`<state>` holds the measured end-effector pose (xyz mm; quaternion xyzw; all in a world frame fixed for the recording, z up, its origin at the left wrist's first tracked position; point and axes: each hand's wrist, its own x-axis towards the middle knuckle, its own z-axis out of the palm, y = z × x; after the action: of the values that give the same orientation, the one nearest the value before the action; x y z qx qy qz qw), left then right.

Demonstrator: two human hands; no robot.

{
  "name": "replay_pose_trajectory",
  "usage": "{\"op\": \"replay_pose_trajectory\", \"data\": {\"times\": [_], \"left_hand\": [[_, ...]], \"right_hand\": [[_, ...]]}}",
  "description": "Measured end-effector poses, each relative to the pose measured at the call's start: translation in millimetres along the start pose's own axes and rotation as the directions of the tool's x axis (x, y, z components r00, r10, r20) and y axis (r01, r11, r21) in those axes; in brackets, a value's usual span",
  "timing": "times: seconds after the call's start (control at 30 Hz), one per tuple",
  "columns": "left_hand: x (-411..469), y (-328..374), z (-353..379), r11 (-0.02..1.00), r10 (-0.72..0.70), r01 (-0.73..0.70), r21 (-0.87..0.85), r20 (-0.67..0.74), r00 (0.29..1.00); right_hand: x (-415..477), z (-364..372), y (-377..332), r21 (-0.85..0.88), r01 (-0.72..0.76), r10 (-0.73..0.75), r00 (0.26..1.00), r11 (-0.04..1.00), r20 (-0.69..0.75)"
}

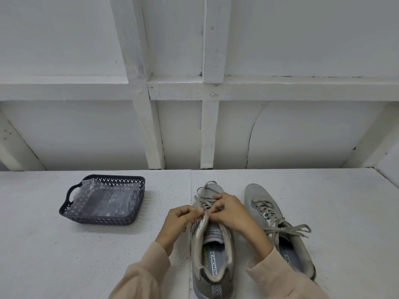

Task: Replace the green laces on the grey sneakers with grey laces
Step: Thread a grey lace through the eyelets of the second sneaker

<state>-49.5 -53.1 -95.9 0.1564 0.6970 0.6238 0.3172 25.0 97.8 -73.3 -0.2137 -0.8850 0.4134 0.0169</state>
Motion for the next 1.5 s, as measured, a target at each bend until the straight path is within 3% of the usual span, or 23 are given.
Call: {"op": "replay_pose_trajectory", "data": {"times": [0.1,0.3,0.47,0.73,0.83,0.93,1.0,1.1,1.2,1.3,1.5], "left_hand": [[-1,1,-1,0.999,0.000,-0.002,0.052,0.049,0.999],[-2,7,4,0.999,-0.026,0.026,0.040,-0.001,1.000],[0,2,5,1.000,-0.007,0.008,0.017,-0.015,1.000],[-1,4,3,0.997,0.008,-0.008,0.071,-0.006,1.000],[-1,3,3,0.974,0.147,-0.135,0.179,-0.055,0.988],[1,11,7,0.930,0.313,-0.295,0.219,-0.056,0.948],[5,20,9,0.925,0.351,-0.346,0.155,-0.003,0.936],[13,27,10,0.927,0.369,-0.359,0.112,-0.085,0.926],[17,27,11,0.949,0.313,-0.313,0.024,-0.151,0.938],[19,25,14,0.959,0.282,-0.284,0.002,-0.149,0.948],[20,21,18,0.954,0.289,-0.299,-0.035,-0.166,0.943]], "right_hand": [[0,-1,-2,-0.014,0.007,-0.007,1.000,1.000,0.019],[-3,-15,-12,0.034,-0.030,0.026,0.995,0.999,0.095],[-3,-35,-8,0.366,-0.106,0.104,0.994,0.925,0.026],[11,-46,-26,0.473,-0.013,0.083,0.989,0.881,-0.126],[12,-46,-33,0.474,0.003,0.020,0.999,0.881,-0.045],[11,-44,-35,0.424,0.028,-0.029,1.000,0.905,-0.005],[12,-44,-33,0.404,0.065,-0.068,0.998,0.912,-0.007],[12,-43,-28,0.372,0.066,-0.055,0.998,0.926,-0.042],[11,-38,-21,0.102,0.021,-0.021,1.000,0.995,-0.002],[8,-27,-21,-0.167,-0.004,0.022,0.994,0.986,0.106],[8,-20,-27,-0.385,-0.016,0.060,0.993,0.923,0.103]]}}
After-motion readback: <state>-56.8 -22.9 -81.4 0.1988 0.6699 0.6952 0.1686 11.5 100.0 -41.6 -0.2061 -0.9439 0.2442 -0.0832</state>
